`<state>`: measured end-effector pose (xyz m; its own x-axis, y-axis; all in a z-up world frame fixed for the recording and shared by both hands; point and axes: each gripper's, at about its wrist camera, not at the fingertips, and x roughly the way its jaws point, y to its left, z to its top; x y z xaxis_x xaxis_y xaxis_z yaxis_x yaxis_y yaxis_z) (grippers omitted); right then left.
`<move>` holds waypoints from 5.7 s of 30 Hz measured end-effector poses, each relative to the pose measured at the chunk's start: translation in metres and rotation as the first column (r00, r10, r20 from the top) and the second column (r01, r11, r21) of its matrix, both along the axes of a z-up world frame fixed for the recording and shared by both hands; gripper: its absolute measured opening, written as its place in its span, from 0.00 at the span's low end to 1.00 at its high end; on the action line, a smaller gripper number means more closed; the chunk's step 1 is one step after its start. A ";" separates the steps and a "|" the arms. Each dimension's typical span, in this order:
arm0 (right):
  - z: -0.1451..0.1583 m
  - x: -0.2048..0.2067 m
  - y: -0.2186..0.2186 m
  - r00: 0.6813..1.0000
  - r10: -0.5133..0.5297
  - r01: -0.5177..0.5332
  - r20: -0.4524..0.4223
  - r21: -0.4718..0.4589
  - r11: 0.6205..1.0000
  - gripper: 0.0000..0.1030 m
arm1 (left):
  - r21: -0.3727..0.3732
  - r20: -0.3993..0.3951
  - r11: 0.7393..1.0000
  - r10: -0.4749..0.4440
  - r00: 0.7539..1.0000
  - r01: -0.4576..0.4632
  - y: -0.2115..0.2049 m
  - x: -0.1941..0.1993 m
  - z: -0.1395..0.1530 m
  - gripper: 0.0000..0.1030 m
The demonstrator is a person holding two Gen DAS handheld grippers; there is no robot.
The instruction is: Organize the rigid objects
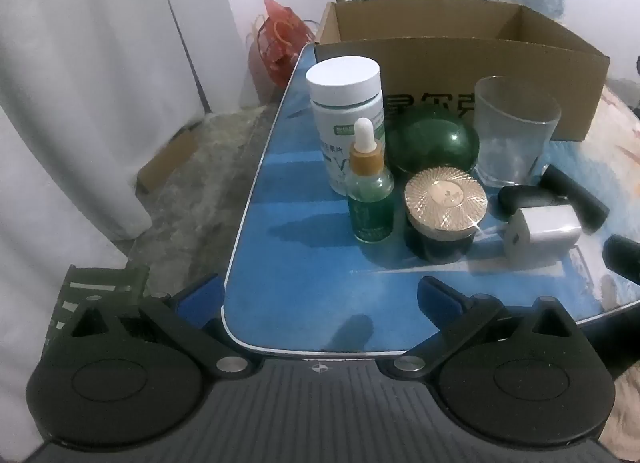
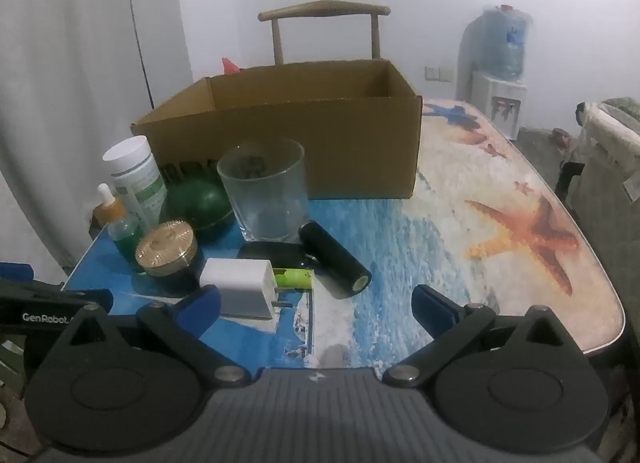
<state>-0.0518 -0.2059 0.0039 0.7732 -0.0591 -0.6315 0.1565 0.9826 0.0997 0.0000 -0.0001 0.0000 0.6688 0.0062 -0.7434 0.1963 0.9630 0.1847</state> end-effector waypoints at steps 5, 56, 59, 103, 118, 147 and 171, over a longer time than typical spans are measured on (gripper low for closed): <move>0.003 0.003 0.001 1.000 0.002 -0.002 0.004 0.000 1.000 1.00 | -0.003 -0.004 1.000 0.005 1.000 -0.005 -0.001 -0.001 -0.001 1.00; 0.003 0.000 0.006 1.000 0.011 -0.011 0.006 -0.032 0.999 1.00 | -0.029 -0.029 0.999 0.016 0.999 -0.017 0.003 0.008 -0.007 1.00; 0.002 0.001 0.007 1.000 0.011 -0.011 0.006 -0.034 0.999 1.00 | -0.029 -0.028 0.999 0.017 0.999 -0.017 0.002 0.009 -0.007 1.00; 0.012 -0.014 -0.012 0.986 0.049 -0.045 0.162 -0.027 0.999 1.00 | -0.072 0.074 0.995 -0.058 0.996 0.063 0.007 0.003 0.004 1.00; 0.056 0.002 -0.001 0.867 0.308 -0.312 0.391 -0.056 0.948 1.00 | -0.138 0.218 0.969 -0.171 0.961 0.204 0.014 0.000 0.008 0.97; 0.029 0.101 0.076 0.809 0.569 -0.586 0.150 0.114 0.803 0.39 | -0.428 0.167 0.834 -0.305 0.937 0.348 0.052 0.059 -0.023 0.49; 0.028 0.110 0.080 0.784 0.614 -0.621 0.094 0.133 0.773 0.17 | -0.493 0.122 0.818 -0.274 0.954 0.298 0.054 0.067 -0.023 0.33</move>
